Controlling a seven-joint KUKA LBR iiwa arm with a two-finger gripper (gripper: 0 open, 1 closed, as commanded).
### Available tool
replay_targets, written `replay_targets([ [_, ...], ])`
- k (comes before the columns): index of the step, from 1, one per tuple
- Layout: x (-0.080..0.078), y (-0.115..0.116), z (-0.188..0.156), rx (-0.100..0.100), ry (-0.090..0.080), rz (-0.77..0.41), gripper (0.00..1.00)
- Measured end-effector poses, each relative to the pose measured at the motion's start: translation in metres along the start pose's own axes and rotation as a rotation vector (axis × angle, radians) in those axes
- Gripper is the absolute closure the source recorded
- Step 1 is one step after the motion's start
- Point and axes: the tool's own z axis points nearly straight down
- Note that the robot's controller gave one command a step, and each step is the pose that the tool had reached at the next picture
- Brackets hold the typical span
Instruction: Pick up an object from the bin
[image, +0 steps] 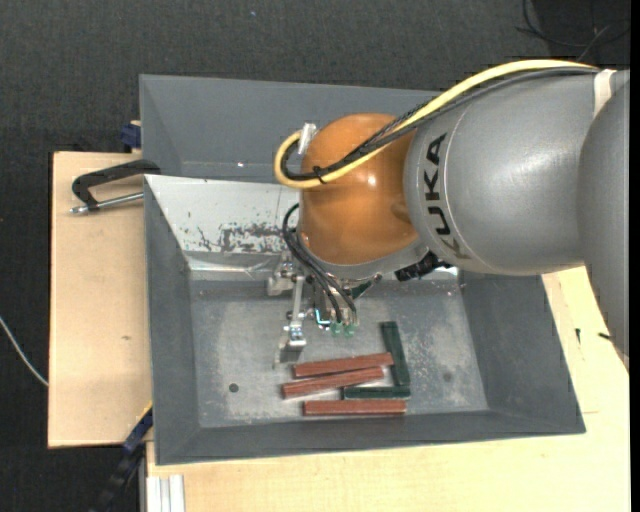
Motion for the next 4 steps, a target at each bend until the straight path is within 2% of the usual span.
replay_targets([
  [1, -0.002, -0.001, -0.004, -0.002, -0.008, 0.003, 0.0],
  [2, 0.008, -0.042, 0.035, -0.003, -0.014, -0.065, 0.0],
  [3, -0.01, -0.063, 0.073, 0.0, -0.013, -0.017, 0.0],
  [4, 0.007, -0.048, 0.104, 0.005, 0.005, -0.252, 1.0],
])
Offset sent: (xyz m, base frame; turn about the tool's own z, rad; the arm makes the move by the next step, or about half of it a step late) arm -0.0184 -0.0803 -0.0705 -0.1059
